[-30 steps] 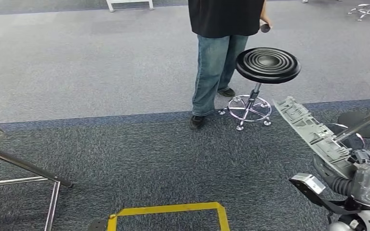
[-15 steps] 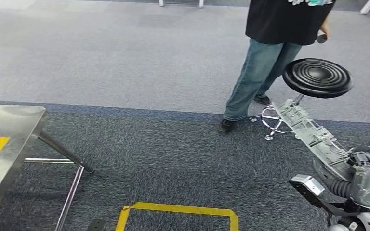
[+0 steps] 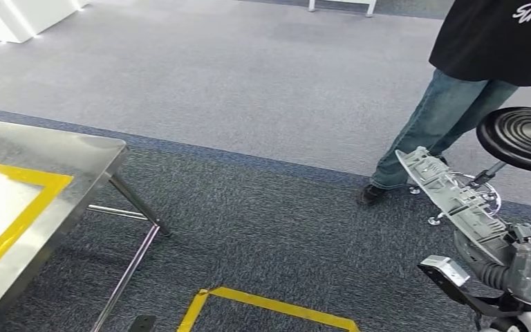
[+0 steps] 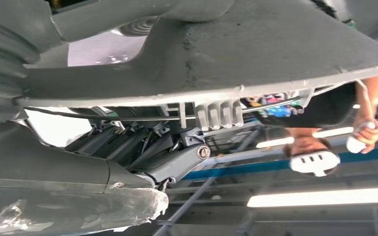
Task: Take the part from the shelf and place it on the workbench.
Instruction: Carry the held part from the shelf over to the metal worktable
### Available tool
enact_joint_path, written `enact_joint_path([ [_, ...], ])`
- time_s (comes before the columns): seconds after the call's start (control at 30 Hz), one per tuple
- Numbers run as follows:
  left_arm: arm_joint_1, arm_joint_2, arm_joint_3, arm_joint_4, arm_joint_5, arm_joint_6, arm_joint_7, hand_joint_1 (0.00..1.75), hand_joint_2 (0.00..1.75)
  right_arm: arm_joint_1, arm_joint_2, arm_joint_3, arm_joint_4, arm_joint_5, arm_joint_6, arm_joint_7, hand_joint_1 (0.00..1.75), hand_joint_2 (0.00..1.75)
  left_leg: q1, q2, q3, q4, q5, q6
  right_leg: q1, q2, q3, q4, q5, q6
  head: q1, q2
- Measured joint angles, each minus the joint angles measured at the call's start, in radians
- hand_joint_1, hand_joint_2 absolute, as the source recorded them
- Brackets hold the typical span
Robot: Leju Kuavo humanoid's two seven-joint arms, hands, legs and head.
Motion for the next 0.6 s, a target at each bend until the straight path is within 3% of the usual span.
enact_joint_path([
  [0.07,-0.002,0.000,0.000,0.000,0.001,-0.001,0.000,0.00,1.75,0.001,0.000,-0.007,-0.008,0.007,0.000,-0.001,1.75,1.75,-0.001,0.060,-0.043,0.092,-0.054,-0.009,0.000,-0.030,0.008,-0.008,0.001,-0.008,-0.003,0.000],
  [0.1,-0.004,0.000,0.000,0.000,0.002,-0.002,0.000,0.00,1.75,0.002,0.000,-0.010,-0.011,0.009,0.000,-0.002,1.75,1.75,0.001,0.079,-0.075,0.156,-0.085,-0.014,0.001,-0.045,0.009,-0.008,-0.001,-0.010,-0.004,0.000],
  [0.17,-0.003,0.000,0.000,0.000,0.002,-0.003,-0.001,0.00,1.75,0.002,0.001,-0.016,-0.013,0.015,0.000,-0.007,1.75,1.75,0.007,0.093,-0.117,0.241,-0.109,-0.021,0.002,-0.073,0.011,-0.008,-0.005,-0.011,-0.005,0.000],
  [0.2,-0.002,0.000,0.000,0.000,0.003,-0.003,-0.001,0.00,1.75,0.003,0.001,-0.018,-0.014,0.018,0.000,-0.010,1.75,1.75,0.009,0.096,-0.113,0.235,-0.094,-0.023,0.002,-0.086,0.013,-0.008,-0.007,-0.010,-0.005,0.000],
  [0.23,-0.001,0.000,0.000,0.000,0.004,-0.003,-0.001,0.00,1.75,0.003,0.002,-0.019,-0.015,0.021,0.000,-0.012,1.75,1.75,0.011,0.102,-0.090,0.192,-0.065,-0.024,0.002,-0.098,0.016,-0.008,-0.009,-0.008,-0.005,0.000],
  [0.3,-0.002,0.000,0.000,0.000,0.005,-0.003,-0.001,0.00,1.75,0.004,0.005,-0.021,-0.018,0.025,0.000,-0.016,1.75,1.75,0.006,0.144,-0.016,0.057,-0.007,-0.019,0.005,-0.121,0.024,-0.006,-0.016,0.001,-0.005,0.000],
  [0.37,-0.006,0.000,0.000,0.000,0.005,-0.003,-0.001,0.00,1.75,0.005,0.006,-0.026,-0.021,0.026,0.000,-0.019,1.75,1.75,-0.002,0.175,0.024,-0.020,0.008,-0.007,0.010,-0.143,0.029,-0.004,-0.023,0.011,-0.004,0.000],
  [0.43,-0.006,0.001,0.000,0.000,0.005,-0.003,-0.001,0.00,1.75,0.005,0.007,-0.029,-0.024,0.027,0.000,-0.020,1.75,1.75,-0.006,0.161,0.024,-0.028,0.005,0.006,0.011,-0.166,0.034,-0.005,-0.027,0.020,-0.004,0.000],
  [0.47,-0.003,0.002,0.000,0.000,0.006,-0.003,-0.001,0.00,1.75,0.004,0.007,-0.029,-0.025,0.027,0.000,-0.020,1.75,1.75,-0.005,0.150,0.025,-0.030,0.007,0.012,0.009,-0.162,0.035,-0.002,-0.033,0.025,-0.003,0.000],
  [0.53,-0.002,0.002,-0.001,0.000,0.007,-0.003,-0.001,0.00,1.75,0.005,0.007,-0.032,-0.028,0.026,0.000,-0.021,1.75,1.75,0.000,0.128,0.027,-0.036,0.011,0.024,0.003,-0.114,0.013,0.045,-0.066,0.032,0.001,0.000],
  [0.6,-0.004,0.002,-0.001,0.000,0.008,-0.004,-0.001,0.00,1.75,0.008,0.007,-0.039,-0.030,0.022,0.000,-0.024,1.75,1.75,0.003,0.106,0.027,-0.037,0.013,0.031,0.000,-0.059,-0.052,0.173,-0.127,0.036,0.008,0.000],
])
